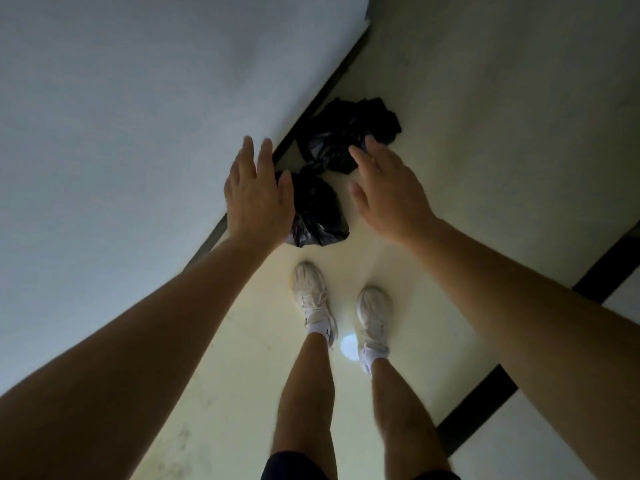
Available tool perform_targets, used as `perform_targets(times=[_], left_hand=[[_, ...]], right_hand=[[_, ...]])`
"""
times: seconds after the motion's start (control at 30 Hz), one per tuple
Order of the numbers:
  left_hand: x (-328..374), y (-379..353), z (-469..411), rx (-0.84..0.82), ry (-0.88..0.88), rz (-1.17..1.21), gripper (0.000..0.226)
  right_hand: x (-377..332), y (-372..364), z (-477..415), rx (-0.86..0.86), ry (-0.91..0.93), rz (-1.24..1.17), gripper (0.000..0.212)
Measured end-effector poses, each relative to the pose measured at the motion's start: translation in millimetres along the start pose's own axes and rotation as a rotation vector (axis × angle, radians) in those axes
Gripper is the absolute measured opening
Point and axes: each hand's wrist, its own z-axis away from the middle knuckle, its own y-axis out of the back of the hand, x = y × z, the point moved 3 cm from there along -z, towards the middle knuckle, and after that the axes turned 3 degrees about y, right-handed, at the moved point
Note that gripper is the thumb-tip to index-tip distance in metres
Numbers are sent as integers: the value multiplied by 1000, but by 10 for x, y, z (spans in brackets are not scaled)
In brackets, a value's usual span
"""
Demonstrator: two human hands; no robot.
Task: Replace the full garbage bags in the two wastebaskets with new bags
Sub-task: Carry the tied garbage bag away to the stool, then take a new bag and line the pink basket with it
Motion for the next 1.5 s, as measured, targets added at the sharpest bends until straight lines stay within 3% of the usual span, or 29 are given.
perform_targets(times=[0.17, 0.33, 0.47, 0.67, 0.93, 1.1, 1.3, 1.5], left_hand=[[601, 1423, 687, 211, -40, -54, 59], [850, 2672, 1792, 385, -25, -92, 61], [541, 3469, 2881, 497, 108, -159, 63], [-363, 4556, 4716, 785, 450, -135, 64], [-1636, 4946, 7848, 1178, 937, -81, 63], [-2308, 4548, 10168, 1242, 1244, -159, 62], [-2788, 3919, 12352, 1319, 1602, -150, 64], [-3472, 3372, 13750, 1321, 1842, -125, 67]], right_hand=[[-590, 1569, 298, 240, 154, 87, 58], [-1419, 2885, 554, 369, 355, 86, 62], [-2447, 3519, 859, 406, 534, 21, 65], [-4439, 3798, 1702, 373, 998, 20, 65], [-7164, 3187, 3767, 340, 1488, -102, 66], [-8670, 2163, 5688, 156, 1700, -238, 66], [-9776, 1053, 7889, -65, 2013, -211, 63], [-10722, -76, 9560, -233, 2215, -192, 60]])
